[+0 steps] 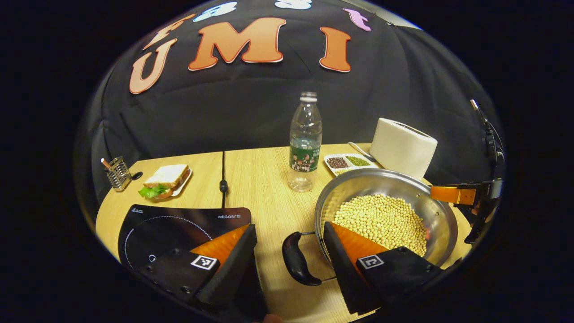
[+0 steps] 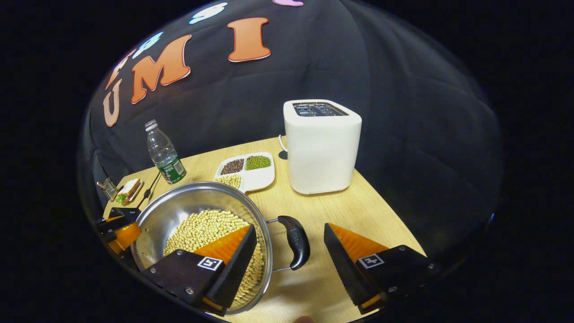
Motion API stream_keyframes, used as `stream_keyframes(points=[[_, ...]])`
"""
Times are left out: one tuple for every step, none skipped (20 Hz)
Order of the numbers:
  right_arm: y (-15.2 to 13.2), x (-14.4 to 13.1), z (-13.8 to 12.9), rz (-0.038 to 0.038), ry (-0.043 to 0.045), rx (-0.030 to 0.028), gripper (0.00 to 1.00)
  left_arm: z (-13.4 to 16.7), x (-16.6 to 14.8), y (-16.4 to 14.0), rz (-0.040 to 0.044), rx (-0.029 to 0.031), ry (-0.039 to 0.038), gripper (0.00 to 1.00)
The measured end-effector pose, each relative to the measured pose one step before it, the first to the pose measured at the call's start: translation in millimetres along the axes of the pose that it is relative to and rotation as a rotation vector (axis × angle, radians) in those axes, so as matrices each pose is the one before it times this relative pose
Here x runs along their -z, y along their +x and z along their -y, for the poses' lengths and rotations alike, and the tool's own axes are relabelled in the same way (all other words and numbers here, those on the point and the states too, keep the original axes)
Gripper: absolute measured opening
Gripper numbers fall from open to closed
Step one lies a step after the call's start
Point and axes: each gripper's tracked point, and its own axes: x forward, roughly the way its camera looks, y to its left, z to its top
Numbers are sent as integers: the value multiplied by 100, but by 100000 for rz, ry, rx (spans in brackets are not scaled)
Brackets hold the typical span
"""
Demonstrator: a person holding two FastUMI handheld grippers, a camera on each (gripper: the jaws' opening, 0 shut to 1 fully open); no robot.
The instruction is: First push the handle of the pot to place it horizontally, then grasp the pot with both hands and set it on the induction cooktop.
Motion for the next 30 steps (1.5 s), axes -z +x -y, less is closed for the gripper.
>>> stream_keyframes(points=[[378,251,-41,-1293,829,-119,94,149,431,363,-2188,40,828,98],[54,517,152,-1208,677,66,94,312,251,260,-1287,766,725,99],[390,312,32,-1222,468,94,94,445,157,244,-1283,1165,536,97],[301,304,40,-1218,748,-505,94,358,395,230,-1887,1178,-30,98],[304,283,-192,-1357,1075,-480,94,329,545,243,-2512,1348,-466,99],[163,310,26,-1440,919,-380,95,230,411,201,-2510,865,-787,99],[264,272,-223,-1289,811,-442,95,206,181,268,-1316,873,-350,96],[316,270,-203,-1234,714,-662,95,-51,-105,162,-243,199,-169,96],[149,239,-151,-893,633,-445,94,118,77,140,-861,285,-684,96],[80,97,-366,-557,856,-1753,90,245,5,161,-935,1309,-1266,92],[-107,85,-245,-768,759,-882,86,-104,495,292,-2656,-764,-1458,96],[316,-97,104,129,535,82,72,-325,228,257,-2780,-951,-1455,87],[-282,205,-68,-1149,506,143,70,-49,177,-123,-3046,-548,-294,79],[-182,213,10,-705,793,116,66,-23,194,204,-3414,-1083,-677,79],[-255,152,-34,-671,1957,456,64,-176,-377,88,-254,-573,-643,75],[-369,124,-133,-414,2478,294,58,-171,10,-64,-1395,-522,-1016,76],[72,265,-215,-762,1128,-280,56,194,238,79,-1895,1162,-1359,67],[-481,383,110,-557,77,637,54,148,-317,-443,1047,1151,-317,68],[-770,-32,74,496,-292,345,53,218,-118,-605,639,777,739,67],[-1204,-387,310,1255,599,239,53,134,-302,-816,1224,300,413,68],[-1078,-483,-43,1564,1187,-536,53,-23,-294,-567,1064,308,571,65],[-982,-513,-232,1400,1212,-568,53,-164,-586,-675,1419,263,88,64],[-695,-817,-574,1326,334,-272,53,-207,-652,-815,1562,192,280,67],[-418,-95,-463,1231,-693,-186,53,-283,-451,-837,1288,108,147,65],[-691,-235,-489,992,-160,-26,53,-355,-440,-617,1040,255,-69,68],[-631,-279,-849,676,-59,-345,53,-539,-392,-750,563,233,-344,65],[-754,-214,-932,1067,-368,-393,48,-484,-238,-725,570,94,-600,64],[-526,-74,-721,556,-859,-364,53,-614,-234,-459,444,-45,-456,66],[-535,-68,-782,964,-38,-223,53,-639,-142,-552,361,-144,-243,67],[-356,-63,-762,636,177,-728,53,-641,-280,-628,498,-351,6,70]])
